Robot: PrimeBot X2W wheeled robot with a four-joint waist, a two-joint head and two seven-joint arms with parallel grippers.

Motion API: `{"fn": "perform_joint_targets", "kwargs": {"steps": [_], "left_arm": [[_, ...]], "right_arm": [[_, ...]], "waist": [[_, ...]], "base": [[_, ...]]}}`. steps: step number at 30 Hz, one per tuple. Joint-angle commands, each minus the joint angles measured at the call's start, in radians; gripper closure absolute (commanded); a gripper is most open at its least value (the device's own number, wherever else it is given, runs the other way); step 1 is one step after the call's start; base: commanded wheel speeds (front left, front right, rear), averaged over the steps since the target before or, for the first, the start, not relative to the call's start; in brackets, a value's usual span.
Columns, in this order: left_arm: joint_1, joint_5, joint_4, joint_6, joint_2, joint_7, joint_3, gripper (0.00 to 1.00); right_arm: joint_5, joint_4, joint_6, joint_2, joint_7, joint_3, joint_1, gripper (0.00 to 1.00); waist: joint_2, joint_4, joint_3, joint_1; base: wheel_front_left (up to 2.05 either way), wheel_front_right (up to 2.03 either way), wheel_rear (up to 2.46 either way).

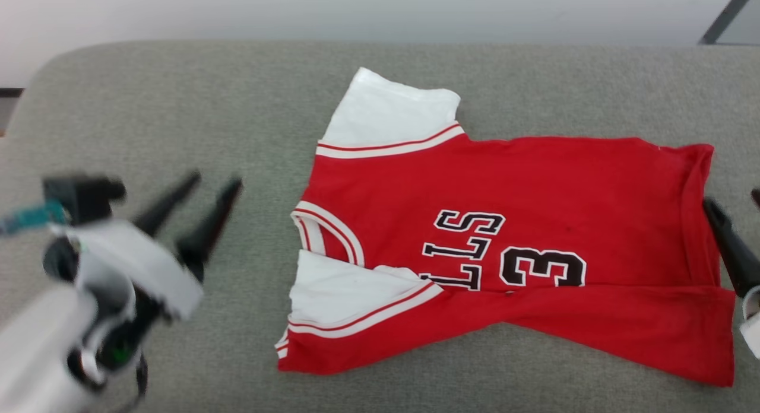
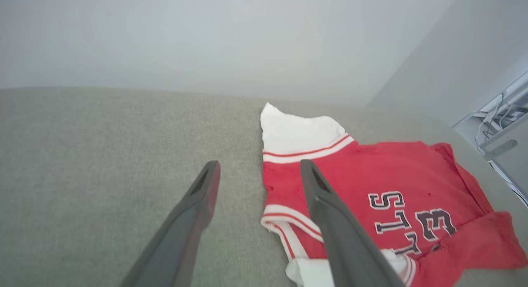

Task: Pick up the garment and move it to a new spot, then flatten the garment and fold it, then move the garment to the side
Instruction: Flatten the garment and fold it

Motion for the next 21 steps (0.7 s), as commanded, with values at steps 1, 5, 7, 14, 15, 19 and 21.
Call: {"fn": "perform_joint_targets", "kwargs": {"steps": [1,5,7,14,15,19,21], "left_arm": [[-0.072,0.025,0.04,0.005,-0.022,-0.021,0.022,0.0],[-0.23,0.063,0.152,-0.017,-0.056,-0.021,0.046,0.0],[-0.317,0.096,0.217,-0.037,-0.065,0.001,0.038,0.0],[-0.56,0.158,0.438,-0.106,-0.112,0.116,-0.008,0.0],[-0.595,0.174,0.474,-0.116,-0.112,0.138,-0.022,0.0],[-0.707,0.216,0.612,-0.16,-0.127,0.235,-0.091,0.0],[-0.749,0.215,0.663,-0.172,-0.127,0.29,-0.119,0.0]], "right_arm": [[-0.032,0.014,-0.001,0.03,-0.071,0.004,-0.029,0.0],[-0.085,0.031,-0.001,0.081,-0.183,0.021,-0.076,0.0],[-0.101,0.038,-0.001,0.111,-0.233,0.018,-0.102,0.0],[-0.125,0.058,-0.001,0.182,-0.327,0.041,-0.148,0.0],[-0.126,0.062,-0.001,0.189,-0.336,0.052,-0.155,0.0],[-0.126,0.076,-0.001,0.199,-0.358,0.091,-0.165,0.0],[-0.122,0.083,-0.001,0.203,-0.369,0.102,-0.166,0.0]], "waist": [[-0.0001,-0.027,0.028,0.0],[-0.0001,-0.083,0.074,0.0],[-0.0001,-0.119,0.099,0.0],[-0.0001,-0.23,0.179,0.0],[-0.0001,-0.249,0.193,0.0],[-0.0001,-0.313,0.236,0.0],[-0.0001,-0.34,0.255,0.0]], "base": [[0.0,0.0,0.0],[0.0,0.0,0.0],[0.0,0.0,0.0],[0.0,0.0,0.0],[0.0,0.0,0.0],[0.0,0.0,0.0],[0.0,0.0,0.0]]}}
